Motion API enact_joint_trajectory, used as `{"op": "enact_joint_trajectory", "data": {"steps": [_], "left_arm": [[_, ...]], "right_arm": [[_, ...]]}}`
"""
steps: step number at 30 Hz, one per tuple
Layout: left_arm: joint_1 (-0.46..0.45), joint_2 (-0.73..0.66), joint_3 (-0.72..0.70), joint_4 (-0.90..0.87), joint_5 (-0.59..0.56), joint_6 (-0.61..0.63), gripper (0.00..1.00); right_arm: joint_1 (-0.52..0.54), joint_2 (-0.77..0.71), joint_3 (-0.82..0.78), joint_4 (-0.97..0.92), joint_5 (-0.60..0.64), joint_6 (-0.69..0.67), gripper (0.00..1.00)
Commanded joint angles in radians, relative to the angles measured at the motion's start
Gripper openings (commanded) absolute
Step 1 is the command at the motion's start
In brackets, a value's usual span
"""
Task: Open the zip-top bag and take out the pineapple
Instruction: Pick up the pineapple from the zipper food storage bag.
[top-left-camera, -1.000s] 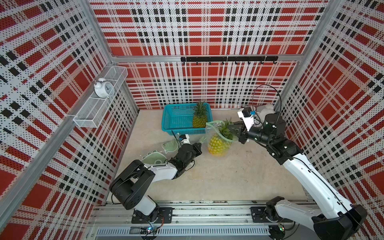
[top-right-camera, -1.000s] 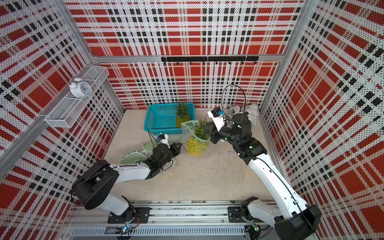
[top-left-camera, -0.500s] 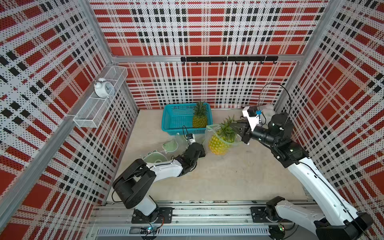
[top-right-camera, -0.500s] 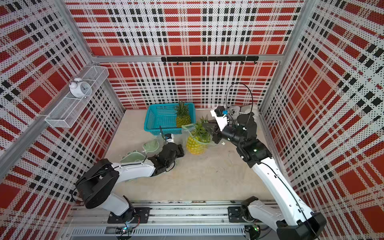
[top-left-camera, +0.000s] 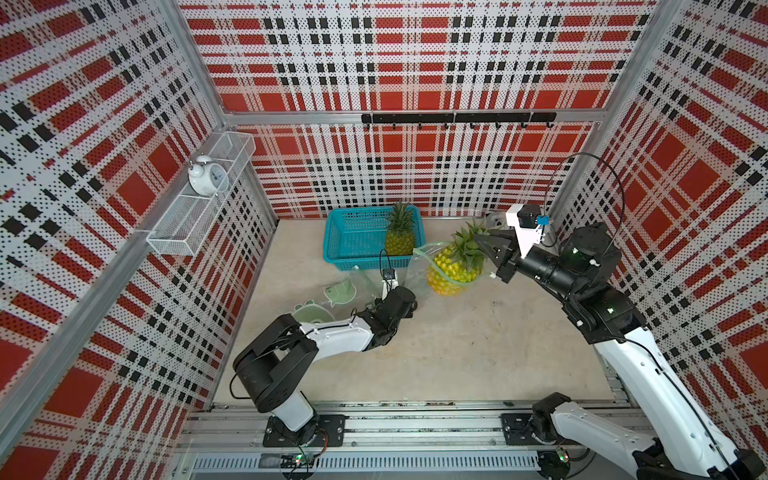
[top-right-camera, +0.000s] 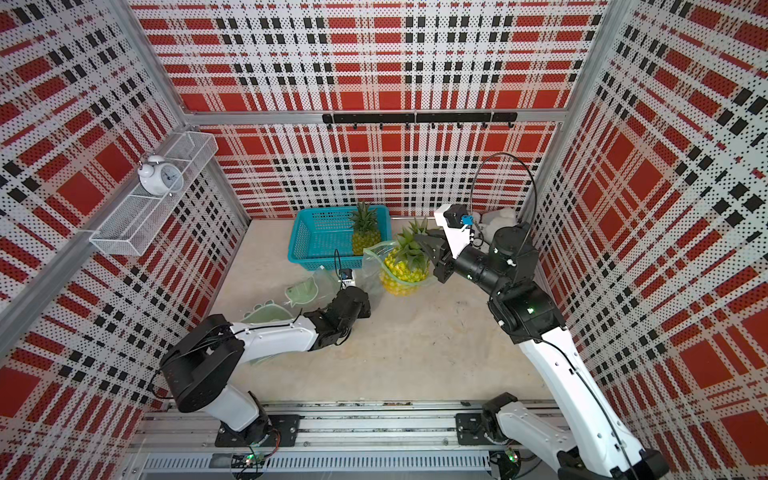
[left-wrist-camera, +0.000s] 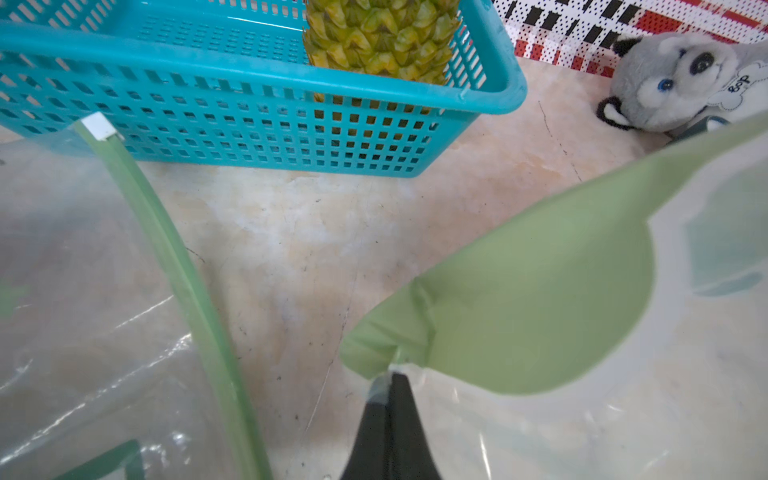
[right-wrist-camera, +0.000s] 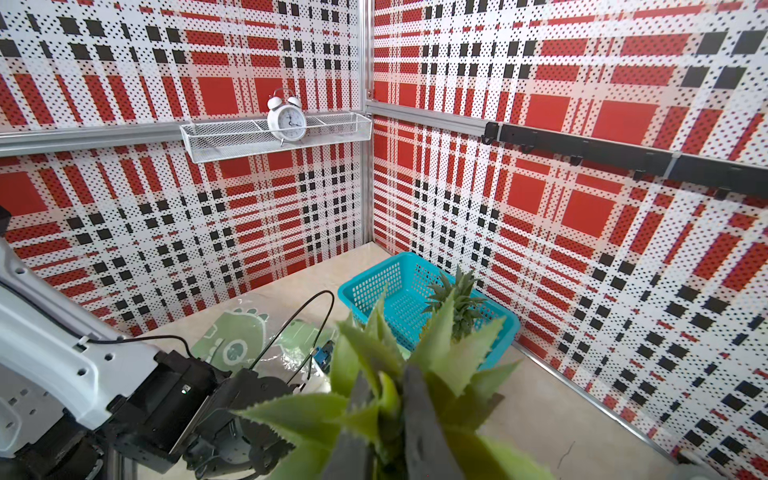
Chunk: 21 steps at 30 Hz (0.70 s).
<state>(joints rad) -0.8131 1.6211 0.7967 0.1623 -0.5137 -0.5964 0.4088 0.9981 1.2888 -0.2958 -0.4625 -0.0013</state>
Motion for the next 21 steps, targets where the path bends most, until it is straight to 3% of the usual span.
{"op": "enact_joint_trajectory", "data": {"steps": [1,14,21], "left_arm": [[-0.010,0.024,0.028,-0.053,-0.039,0.046,0.00],[-0.084,0.041,0.059,-0.080,-0.119,0.163,0.00],[-0.126,0.077,0.091,-0.098,-0.130,0.222,0.00]], "right_arm": [[-0.007,-0.051,0.074,0.123,0.026,-0.007,0.00],[-0.006,-0.060,0.116,0.128,0.163,-0.035,0.00],[-0.006,-0.060,0.127,0.177,0.090,-0.013,0.00]]}}
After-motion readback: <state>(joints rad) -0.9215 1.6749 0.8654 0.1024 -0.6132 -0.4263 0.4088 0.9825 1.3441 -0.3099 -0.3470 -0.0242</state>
